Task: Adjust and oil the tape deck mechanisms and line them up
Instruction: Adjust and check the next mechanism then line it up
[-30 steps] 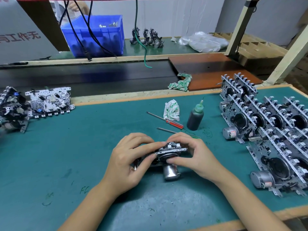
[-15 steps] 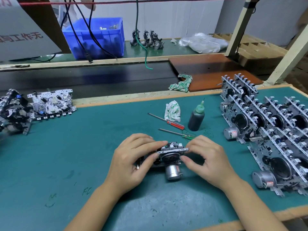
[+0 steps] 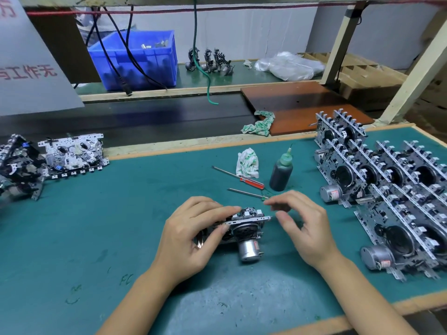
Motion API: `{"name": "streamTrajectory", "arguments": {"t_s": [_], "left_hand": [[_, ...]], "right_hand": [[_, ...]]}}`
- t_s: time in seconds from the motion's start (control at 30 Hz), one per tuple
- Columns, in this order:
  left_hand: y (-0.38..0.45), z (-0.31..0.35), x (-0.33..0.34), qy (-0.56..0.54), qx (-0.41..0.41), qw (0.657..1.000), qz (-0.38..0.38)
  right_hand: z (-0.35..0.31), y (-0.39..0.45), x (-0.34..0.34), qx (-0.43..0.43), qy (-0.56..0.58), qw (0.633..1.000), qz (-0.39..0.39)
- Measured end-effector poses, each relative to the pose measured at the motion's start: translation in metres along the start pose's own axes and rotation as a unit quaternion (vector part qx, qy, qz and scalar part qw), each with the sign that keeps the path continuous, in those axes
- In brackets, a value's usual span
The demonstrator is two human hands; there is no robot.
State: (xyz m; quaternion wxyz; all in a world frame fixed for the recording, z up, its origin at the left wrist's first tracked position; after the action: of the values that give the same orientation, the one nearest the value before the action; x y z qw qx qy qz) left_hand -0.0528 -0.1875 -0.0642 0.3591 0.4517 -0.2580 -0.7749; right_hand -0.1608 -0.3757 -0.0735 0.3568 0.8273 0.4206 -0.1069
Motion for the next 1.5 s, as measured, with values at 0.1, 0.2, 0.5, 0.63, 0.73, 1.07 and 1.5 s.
{"name": "streamTrajectory", "arguments": {"t_s": [0.1, 0.2, 0.5, 0.63, 0.73, 1.07, 1.5], "left_hand": [[0.000, 0.001, -0.002, -0.033, -0.023, 0.999, -0.010], [0.000, 0.002, -0.005, -0.052, -0.041, 0.998, -0.002], [0.009, 0.001, -0.022, -0.042, -0.073, 0.995, 0.059], [0.016, -0.001, -0.029, -0.052, -0.096, 0.994, -0.003], [0.030, 0.004, -0.035, 0.037, -0.050, 0.996, -0.065], [0.168, 0.070, 0.001, 0.101, 0.152, 0.969, -0.167], [0.281, 0.162, 0.202, -0.019, 0.161, 0.958, -0.236]], "right_hand": [[-0.014, 0.011, 0.000, -0.018, -0.016, 1.000, 0.019], [-0.037, 0.028, 0.003, -0.037, -0.069, 0.995, -0.053], [-0.070, 0.041, 0.014, -0.186, -0.312, 0.912, -0.190], [-0.069, 0.045, 0.010, -0.201, -0.307, 0.898, -0.243], [-0.072, 0.045, 0.005, -0.201, -0.315, 0.890, -0.259], [-0.086, 0.059, -0.118, -0.140, -0.320, 0.934, -0.073], [-0.013, 0.041, -0.315, -0.032, -0.572, 0.814, 0.100]]}}
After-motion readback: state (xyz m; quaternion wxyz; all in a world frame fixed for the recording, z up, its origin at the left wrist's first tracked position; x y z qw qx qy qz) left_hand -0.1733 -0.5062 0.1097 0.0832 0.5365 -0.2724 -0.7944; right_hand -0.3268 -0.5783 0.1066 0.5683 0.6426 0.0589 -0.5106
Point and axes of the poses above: each hand's wrist, its own y-axis towards the middle knuckle, its own x-axis out of the palm, z = x × y, the point moved 2 cm from there along y, towards the middle knuckle, and after that the axes turned 5 degrees about x, right-handed, at the moved point
